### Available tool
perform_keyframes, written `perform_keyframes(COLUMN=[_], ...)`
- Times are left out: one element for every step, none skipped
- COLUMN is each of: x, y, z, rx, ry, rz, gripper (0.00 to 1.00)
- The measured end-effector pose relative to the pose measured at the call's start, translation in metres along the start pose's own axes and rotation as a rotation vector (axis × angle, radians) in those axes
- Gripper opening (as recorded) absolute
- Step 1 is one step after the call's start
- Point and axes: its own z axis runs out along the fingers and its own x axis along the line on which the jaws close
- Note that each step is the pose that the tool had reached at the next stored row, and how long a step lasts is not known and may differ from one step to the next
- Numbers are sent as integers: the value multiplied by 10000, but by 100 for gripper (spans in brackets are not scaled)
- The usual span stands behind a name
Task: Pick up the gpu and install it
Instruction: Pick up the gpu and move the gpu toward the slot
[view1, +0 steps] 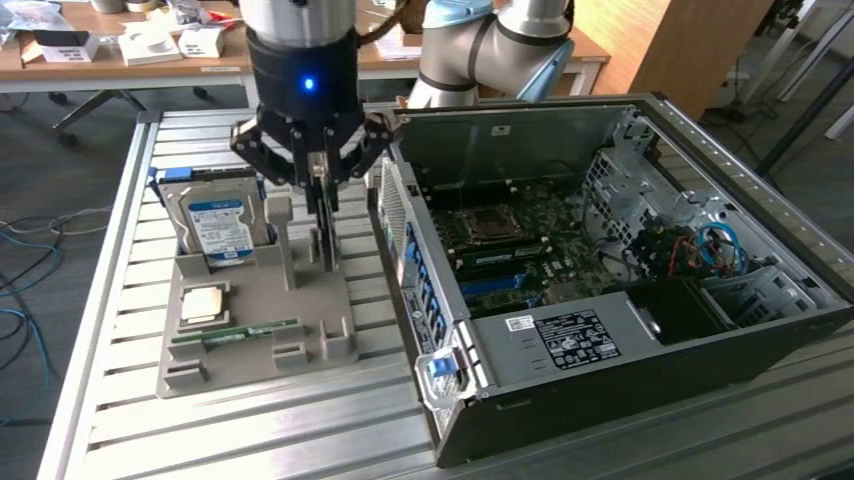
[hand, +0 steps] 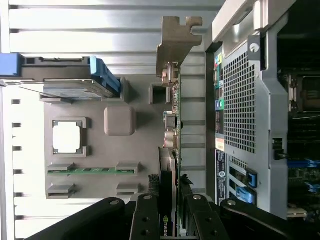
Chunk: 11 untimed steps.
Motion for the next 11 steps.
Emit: perform_keyframes(x=[-1, -2, -3, -4, -5, -5, -7, -7, -8, -9, -10], y=[2, 4, 6, 8, 10, 13, 14, 17, 19, 21, 23], z=[-37, -74, -112, -147, -182, -217, -251, -286, -323, -357, -391], rx=[1, 0, 0, 0, 0, 1, 0, 0, 0, 1, 0], ry=[0, -1, -1, -1, 0, 0, -1, -1, -1, 0, -1], rz=[0, 0, 0, 0, 0, 0, 0, 0, 0, 0, -1], gripper=[26, 26, 26, 26, 26, 26, 26, 26, 26, 26, 26])
